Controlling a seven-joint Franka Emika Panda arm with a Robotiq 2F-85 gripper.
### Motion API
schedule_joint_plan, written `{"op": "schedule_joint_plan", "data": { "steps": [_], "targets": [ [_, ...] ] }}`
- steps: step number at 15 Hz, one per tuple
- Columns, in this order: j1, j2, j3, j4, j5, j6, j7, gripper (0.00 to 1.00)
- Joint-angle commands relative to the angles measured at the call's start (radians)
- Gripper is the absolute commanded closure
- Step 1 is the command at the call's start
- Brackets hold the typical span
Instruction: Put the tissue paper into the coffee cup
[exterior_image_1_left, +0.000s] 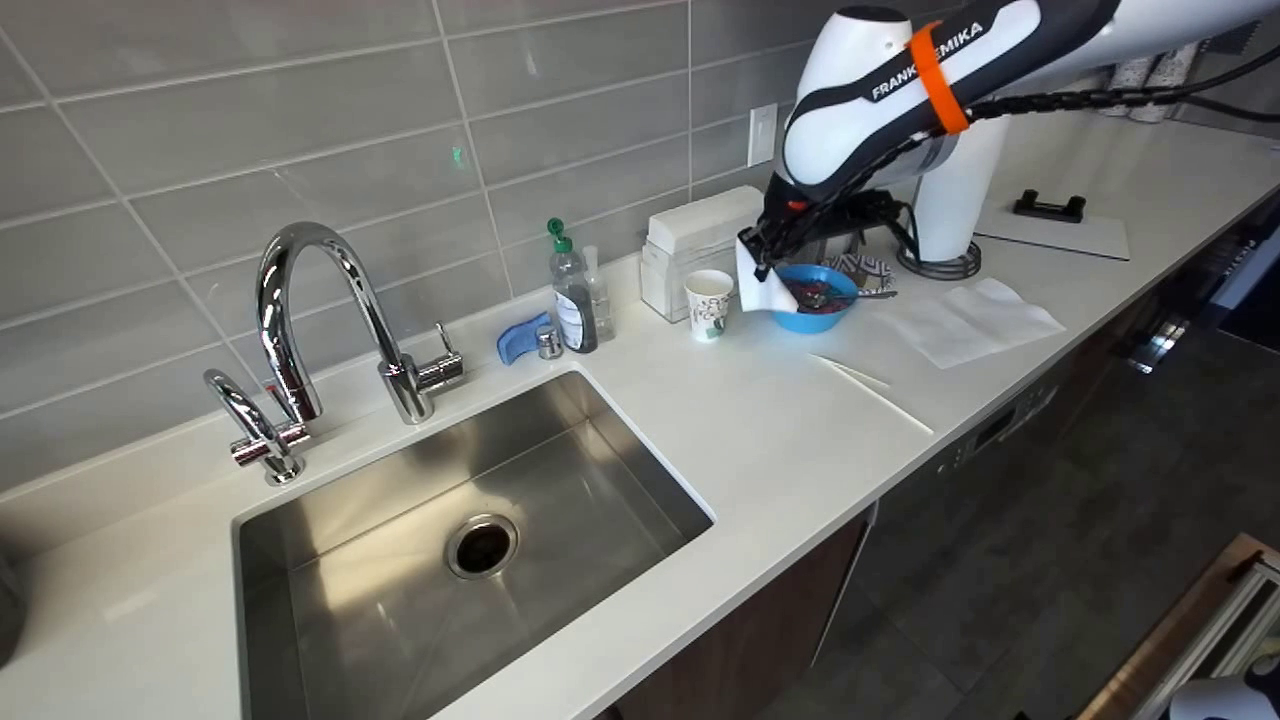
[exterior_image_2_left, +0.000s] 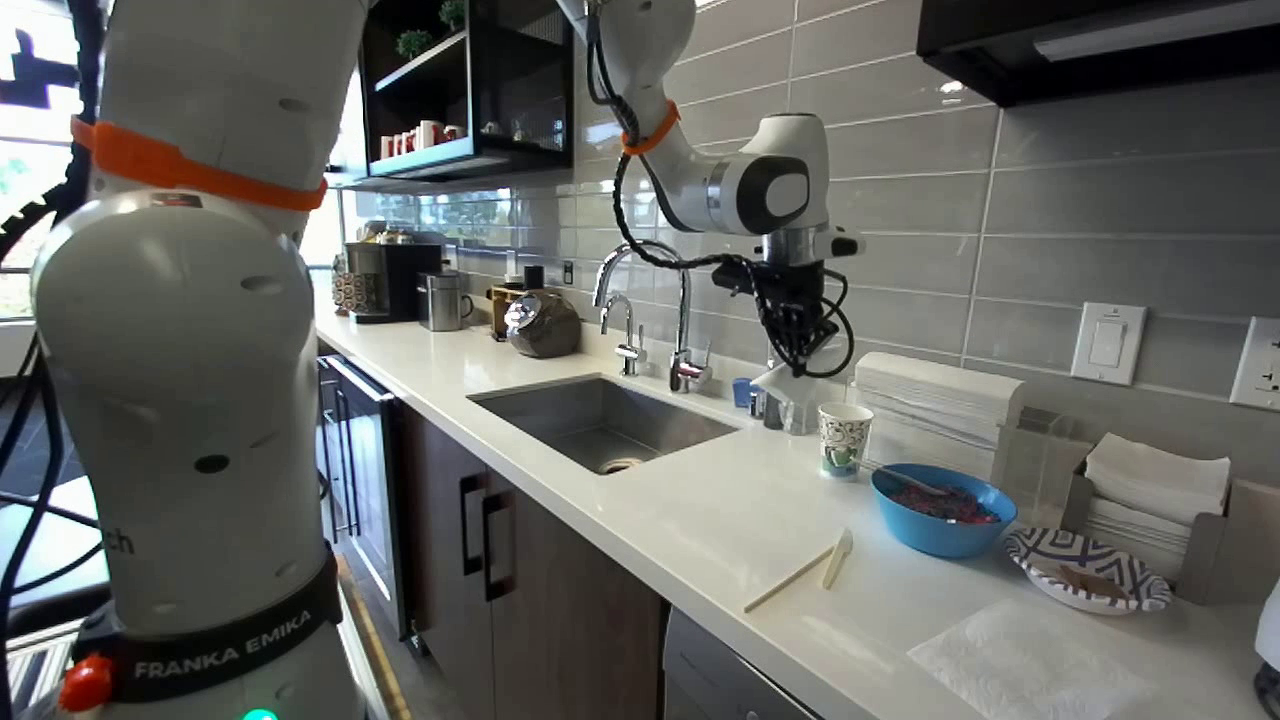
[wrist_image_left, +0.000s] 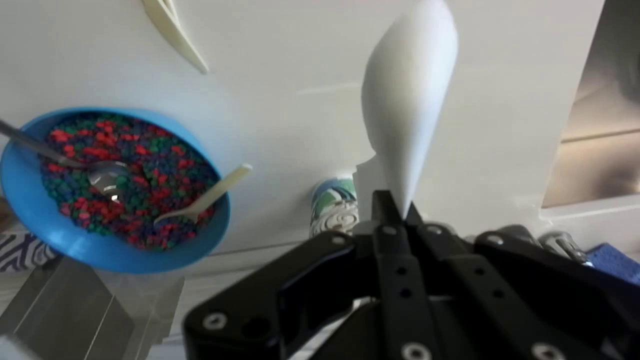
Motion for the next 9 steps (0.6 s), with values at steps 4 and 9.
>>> {"op": "schedule_joint_plan", "data": {
  "steps": [4, 9],
  "targets": [
    [-0.012, 0.024, 0.0, 0.082, 0.032, 0.163, 0.007, 1.0],
    [-0.01, 0.145, -0.009, 0.113, 0.039, 0.406, 0.053, 1.0]
  ]
}}
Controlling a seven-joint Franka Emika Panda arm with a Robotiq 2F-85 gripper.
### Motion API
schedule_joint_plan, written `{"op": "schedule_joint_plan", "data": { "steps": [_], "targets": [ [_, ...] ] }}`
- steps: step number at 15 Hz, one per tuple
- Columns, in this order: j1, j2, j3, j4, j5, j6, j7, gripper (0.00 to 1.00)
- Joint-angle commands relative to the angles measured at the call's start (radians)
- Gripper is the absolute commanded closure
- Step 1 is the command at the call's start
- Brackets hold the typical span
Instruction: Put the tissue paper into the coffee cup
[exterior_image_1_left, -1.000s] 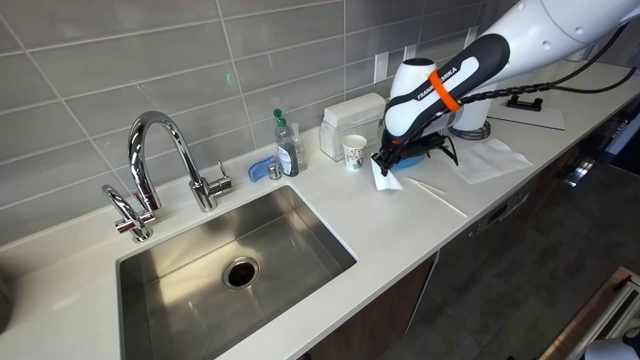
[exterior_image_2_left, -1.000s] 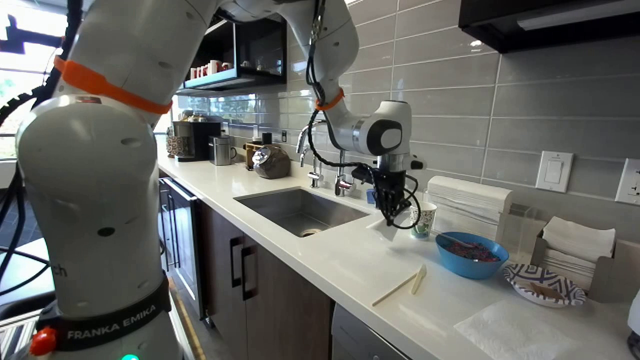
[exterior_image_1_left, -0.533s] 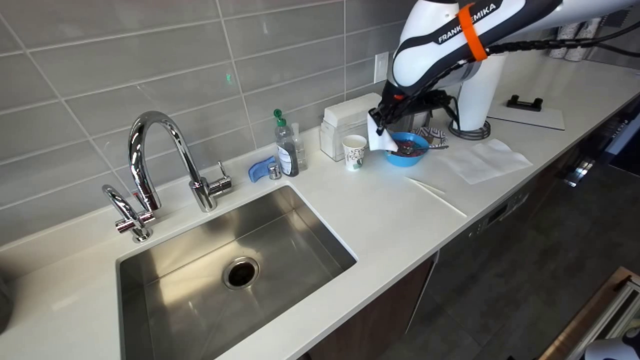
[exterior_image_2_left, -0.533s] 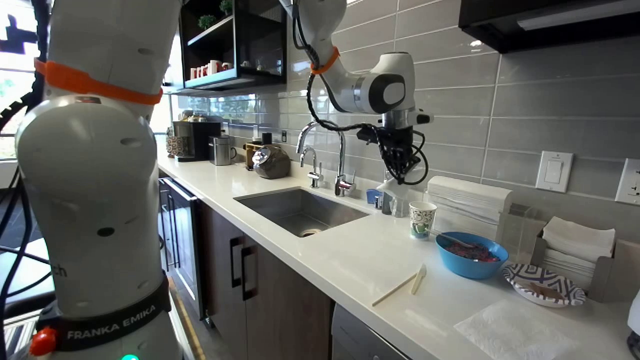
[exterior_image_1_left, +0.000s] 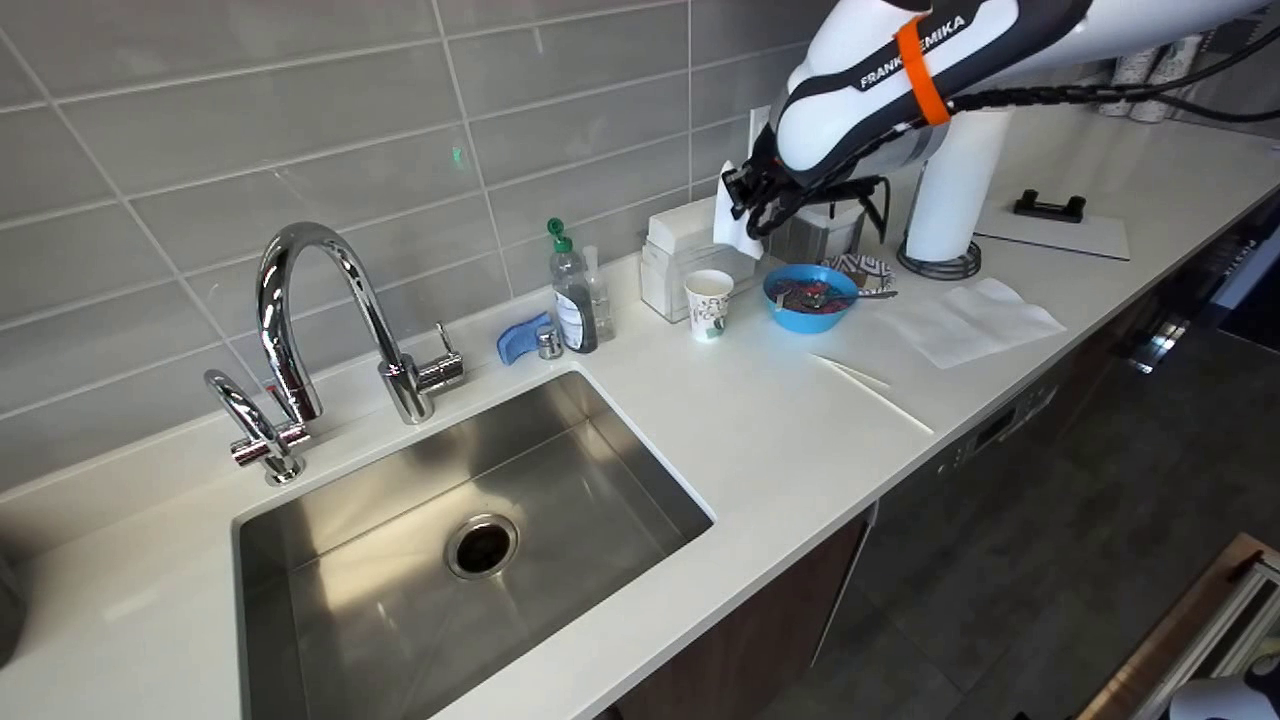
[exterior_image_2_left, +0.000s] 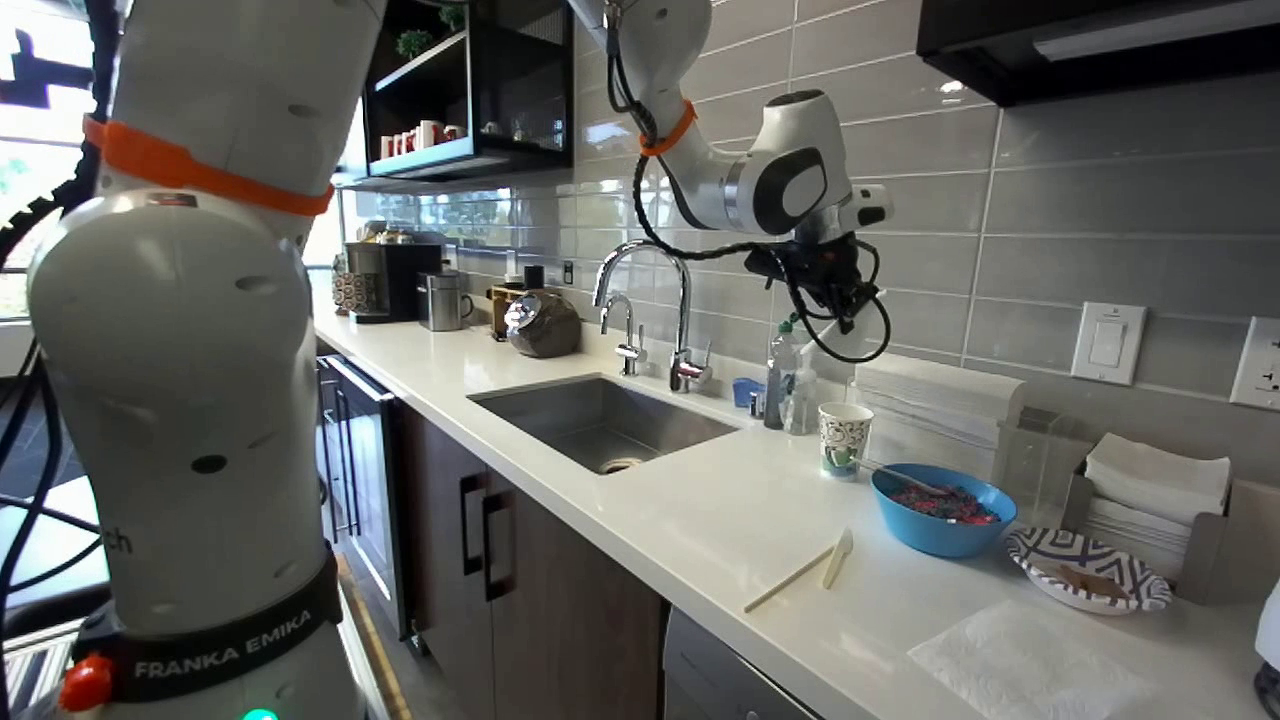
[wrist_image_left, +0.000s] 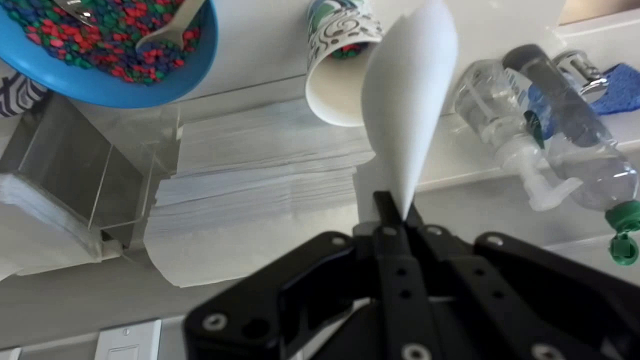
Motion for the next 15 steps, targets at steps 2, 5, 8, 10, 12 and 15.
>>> {"op": "schedule_joint_plan", "data": {
  "steps": [2, 5, 8, 10, 12, 15],
  "targets": [
    [0.015, 0.14, -0.009, 0.036, 0.015, 0.192, 0.054, 1.0],
    [0.065, 0.219, -0.067, 0.036, 0.005, 0.36, 0.113, 1.0],
    [0.099, 0.289, -0.106, 0.042, 0.03, 0.481, 0.144, 1.0],
    [0.116, 0.327, -0.118, 0.049, 0.042, 0.555, 0.152, 1.0],
    [0.138, 0.358, -0.134, 0.057, 0.053, 0.615, 0.154, 1.0],
    [0.179, 0.393, -0.164, 0.07, 0.083, 0.691, 0.143, 1.0]
  ]
}}
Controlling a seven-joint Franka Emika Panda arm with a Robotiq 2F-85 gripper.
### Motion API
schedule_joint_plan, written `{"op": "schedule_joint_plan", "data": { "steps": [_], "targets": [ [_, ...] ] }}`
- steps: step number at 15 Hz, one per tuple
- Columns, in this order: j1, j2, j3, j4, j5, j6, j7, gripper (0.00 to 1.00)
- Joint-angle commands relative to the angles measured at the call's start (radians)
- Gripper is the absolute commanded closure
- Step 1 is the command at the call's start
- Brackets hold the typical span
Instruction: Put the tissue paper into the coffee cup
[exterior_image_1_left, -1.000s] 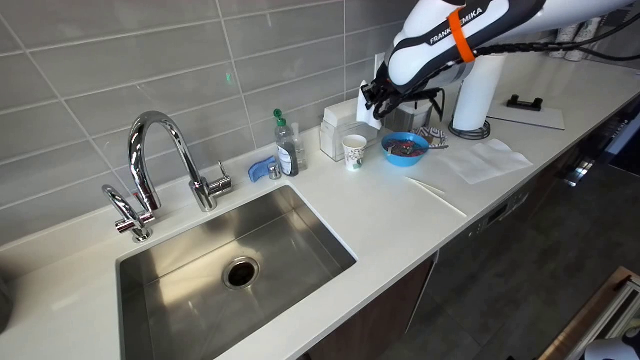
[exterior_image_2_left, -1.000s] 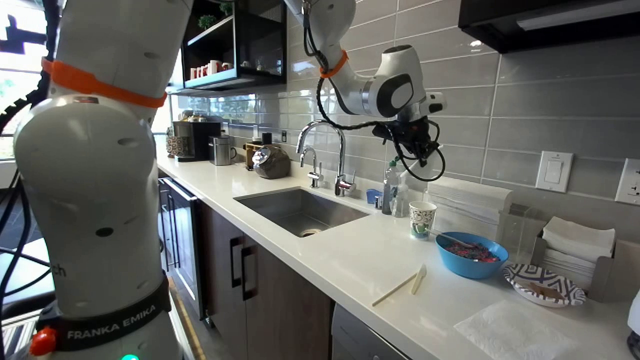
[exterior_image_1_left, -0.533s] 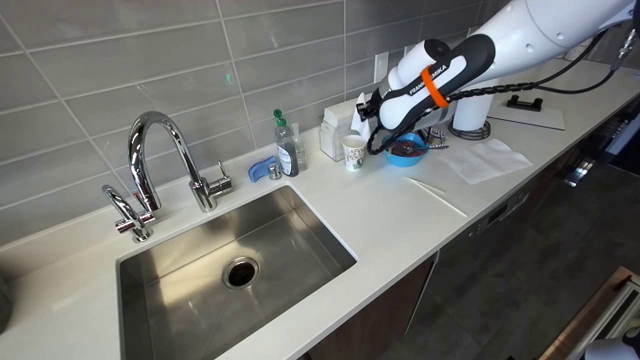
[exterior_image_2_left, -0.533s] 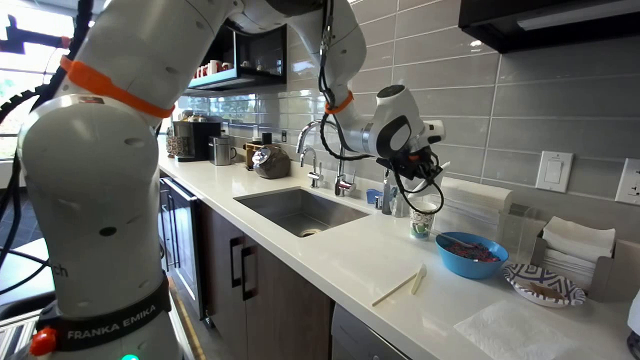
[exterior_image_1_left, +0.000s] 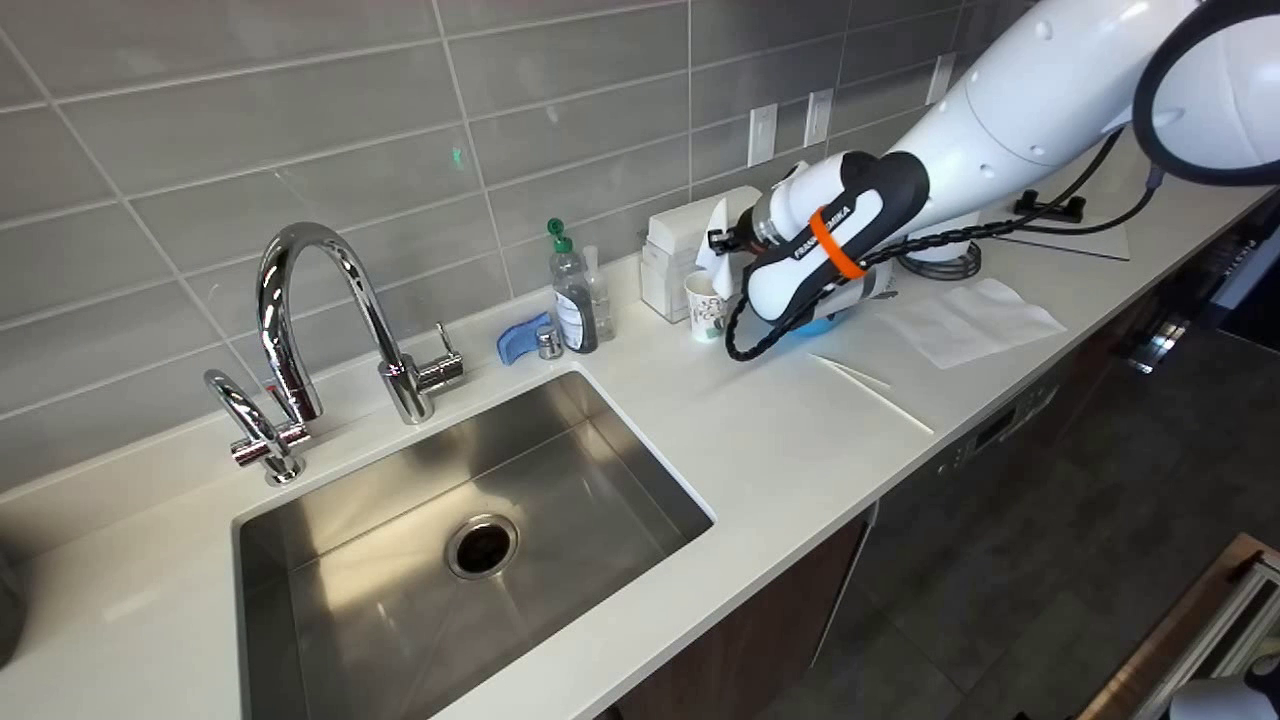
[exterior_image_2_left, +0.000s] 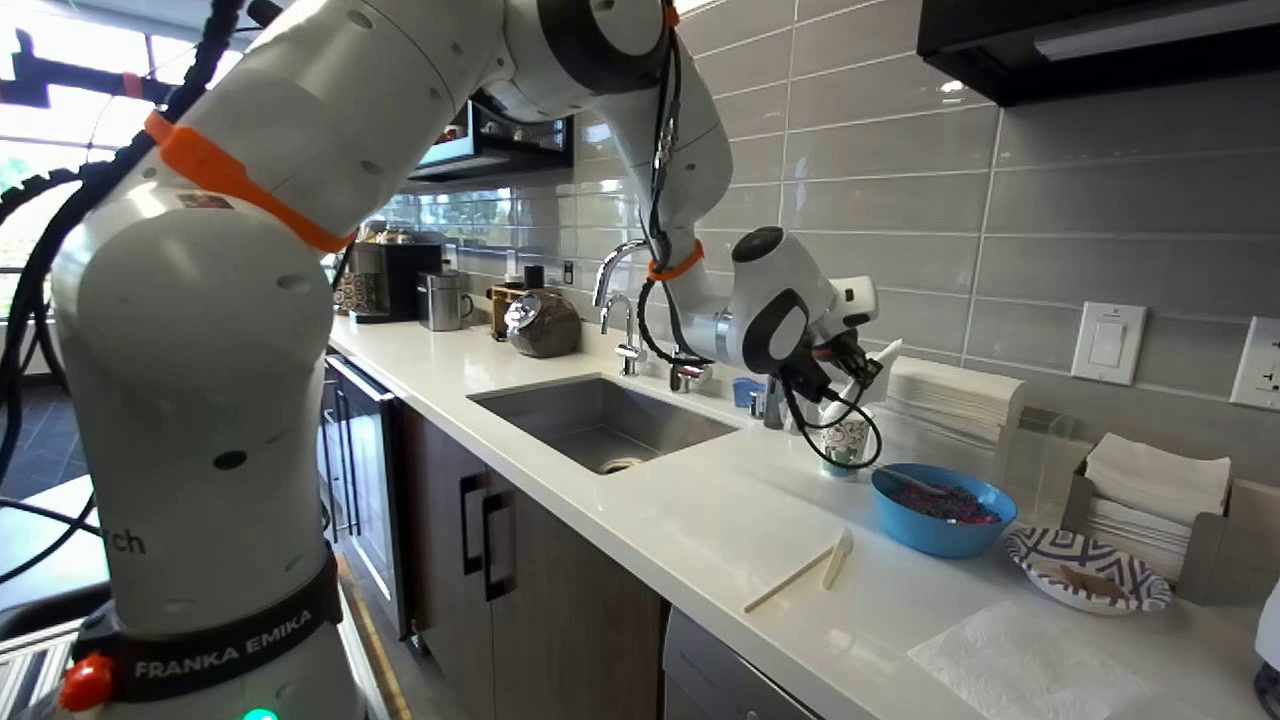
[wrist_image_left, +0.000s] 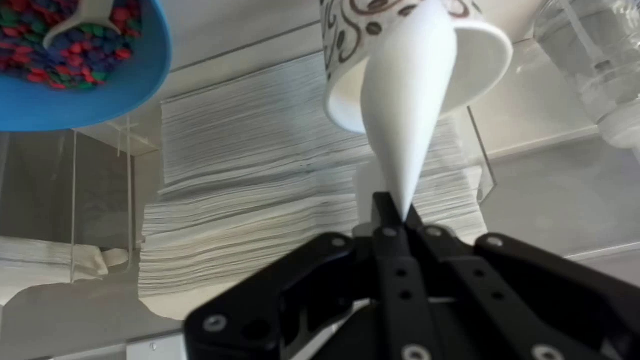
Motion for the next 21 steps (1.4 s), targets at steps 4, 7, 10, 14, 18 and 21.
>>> {"op": "schedule_joint_plan", "data": {
  "steps": [4, 7, 10, 14, 18, 21],
  "targets": [
    [0.105, 0.072, -0.079, 0.054, 0.136, 0.124, 0.011, 1.0],
    [0.136, 0.084, -0.103, 0.067, 0.21, 0.136, 0.014, 1.0],
    [0.166, 0.101, -0.132, 0.079, 0.282, 0.137, 0.008, 1.0],
    [0.188, 0.143, -0.156, 0.102, 0.327, 0.13, 0.002, 1.0],
    [0.199, 0.177, -0.164, 0.111, 0.341, 0.102, 0.0, 1.0],
    [0.205, 0.189, -0.165, 0.114, 0.334, 0.093, -0.006, 1.0]
  ]
}}
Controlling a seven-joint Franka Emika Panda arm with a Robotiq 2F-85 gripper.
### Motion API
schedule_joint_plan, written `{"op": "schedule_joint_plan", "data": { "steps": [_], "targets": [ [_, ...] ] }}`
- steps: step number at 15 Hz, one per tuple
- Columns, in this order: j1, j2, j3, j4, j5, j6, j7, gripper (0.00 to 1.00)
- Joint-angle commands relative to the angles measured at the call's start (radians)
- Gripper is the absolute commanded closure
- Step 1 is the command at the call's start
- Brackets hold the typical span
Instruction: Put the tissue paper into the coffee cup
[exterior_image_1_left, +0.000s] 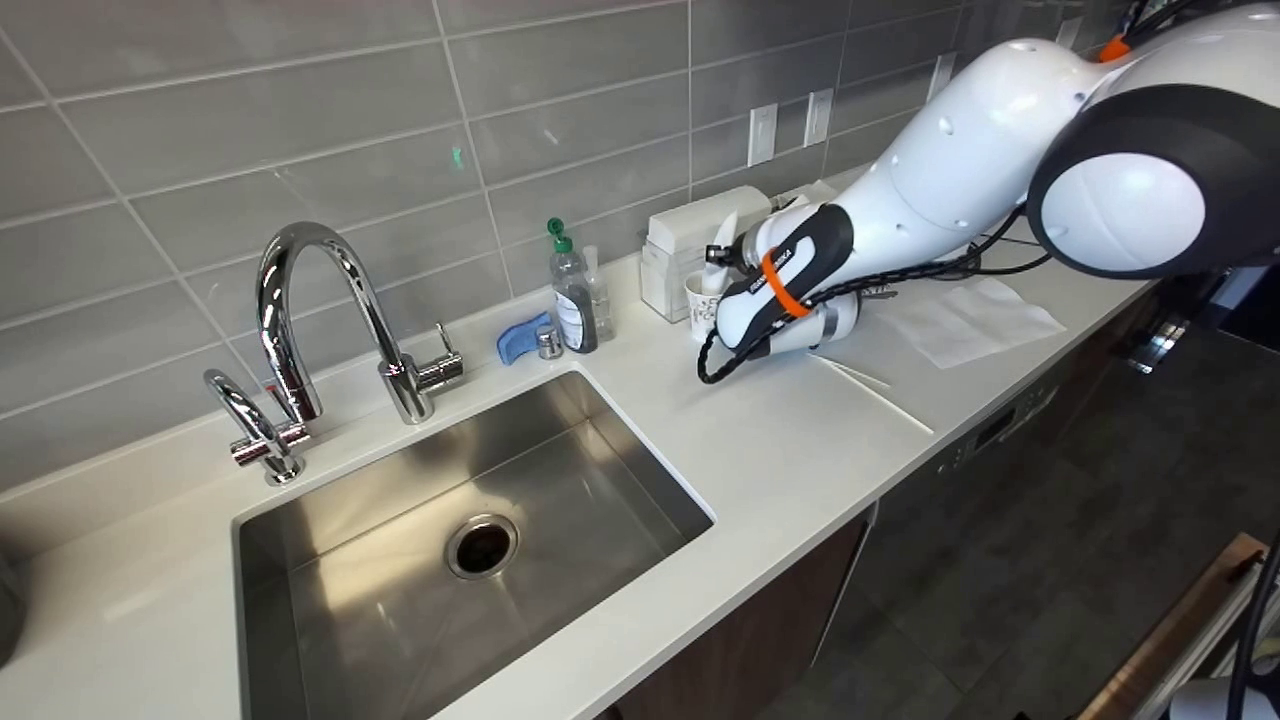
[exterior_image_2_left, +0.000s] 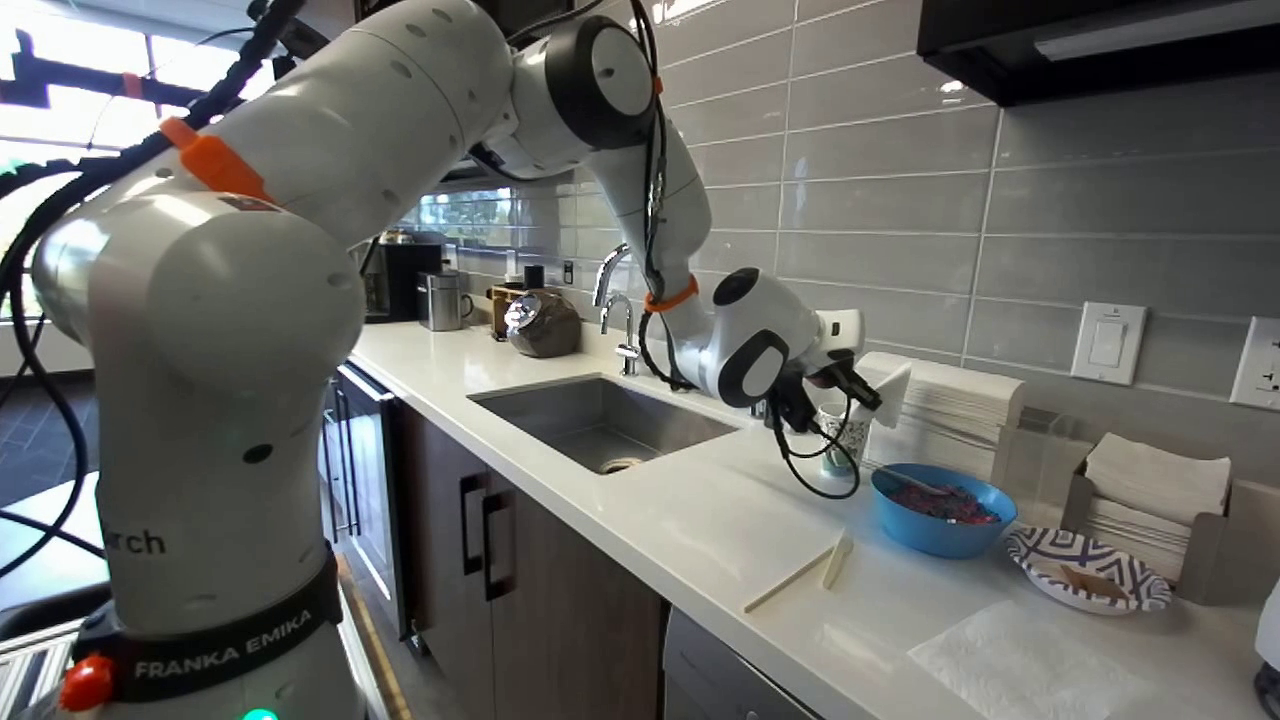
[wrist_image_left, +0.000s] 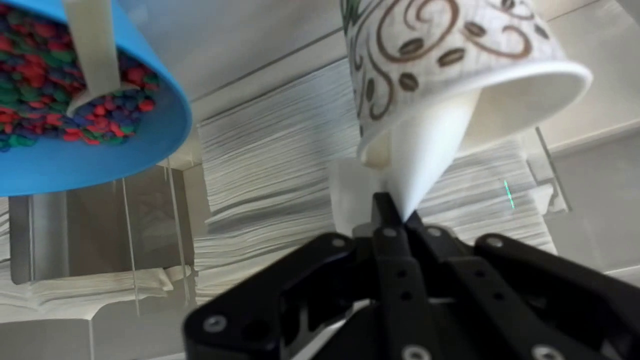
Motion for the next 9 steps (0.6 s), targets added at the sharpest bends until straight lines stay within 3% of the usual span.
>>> {"op": "schedule_joint_plan", "data": {
  "steps": [1, 2, 4, 9],
  "targets": [
    [0.03, 0.029, -0.025, 0.024, 0.022, -0.022, -0.012, 1.0],
    [0.032, 0.025, -0.024, 0.021, 0.019, -0.028, -0.015, 0.73],
    [0.042, 0.014, -0.031, 0.012, 0.021, -0.035, -0.021, 0.68],
    [0.091, -0.075, -0.07, -0.064, 0.038, -0.095, -0.035, 0.3]
  ]
}}
